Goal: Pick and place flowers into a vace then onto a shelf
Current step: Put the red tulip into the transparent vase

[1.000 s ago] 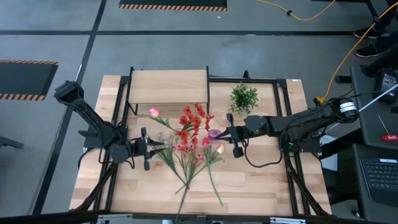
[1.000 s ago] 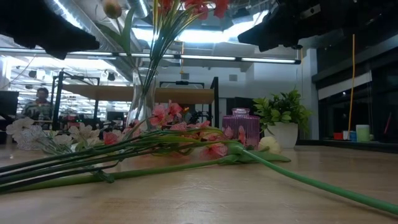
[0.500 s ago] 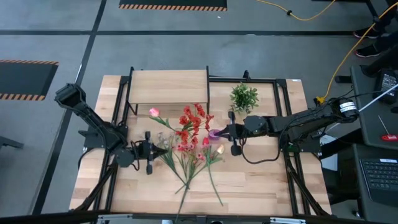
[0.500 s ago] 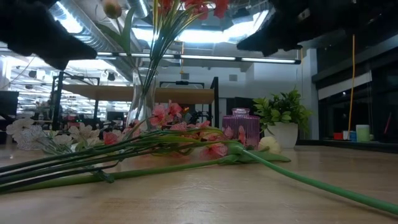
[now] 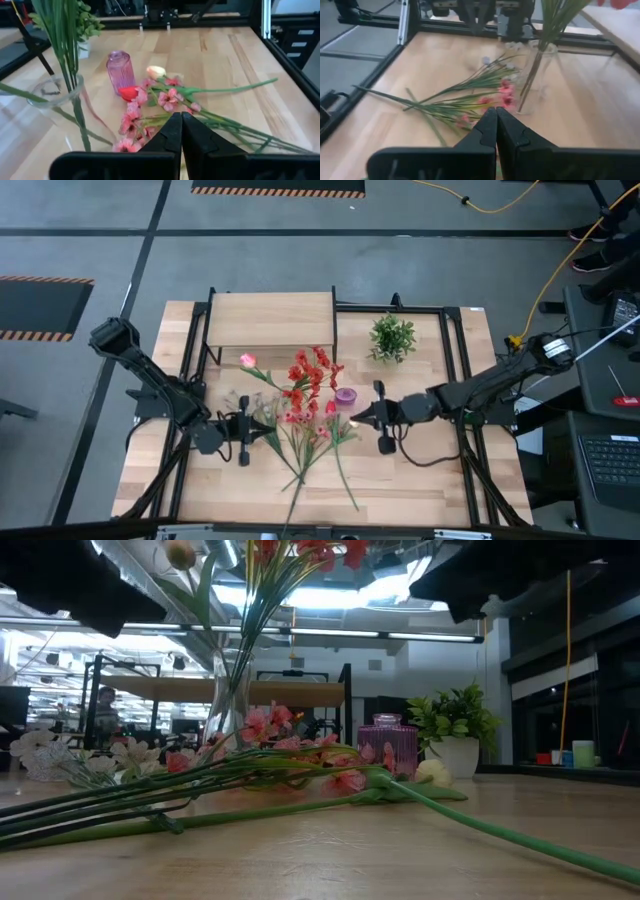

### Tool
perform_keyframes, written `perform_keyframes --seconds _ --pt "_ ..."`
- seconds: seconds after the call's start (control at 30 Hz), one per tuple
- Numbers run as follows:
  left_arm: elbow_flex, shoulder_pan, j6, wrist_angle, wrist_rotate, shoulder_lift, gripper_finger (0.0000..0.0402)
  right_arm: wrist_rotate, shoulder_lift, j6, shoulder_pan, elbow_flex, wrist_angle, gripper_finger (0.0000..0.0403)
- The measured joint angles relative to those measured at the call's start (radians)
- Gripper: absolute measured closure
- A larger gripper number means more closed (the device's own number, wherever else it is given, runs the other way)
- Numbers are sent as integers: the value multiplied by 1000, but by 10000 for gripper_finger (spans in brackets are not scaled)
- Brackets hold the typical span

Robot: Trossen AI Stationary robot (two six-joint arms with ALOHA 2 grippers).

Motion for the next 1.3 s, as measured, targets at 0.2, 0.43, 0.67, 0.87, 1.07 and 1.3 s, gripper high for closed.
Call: perform_keyframes --seconds 0.2,0.43,0.67,0.87,1.07,1.3 --pt "0 5 -5 -39 3 0 400 87 0 76 55 0 0 402" --pt "0 42 -5 -62 4 0 397 94 0 104 57 30 -77 402" --pt "0 78 -4 -73 50 0 399 94 0 105 57 160 -273 402" --pt "0 86 -3 -74 61 0 398 93 0 115 57 230 -408 402" --pt "0 85 -2 -80 60 0 394 92 59 206 57 318 -554 403" --pt "0 85 -3 -102 60 0 397 40 200 212 63 466 -731 403"
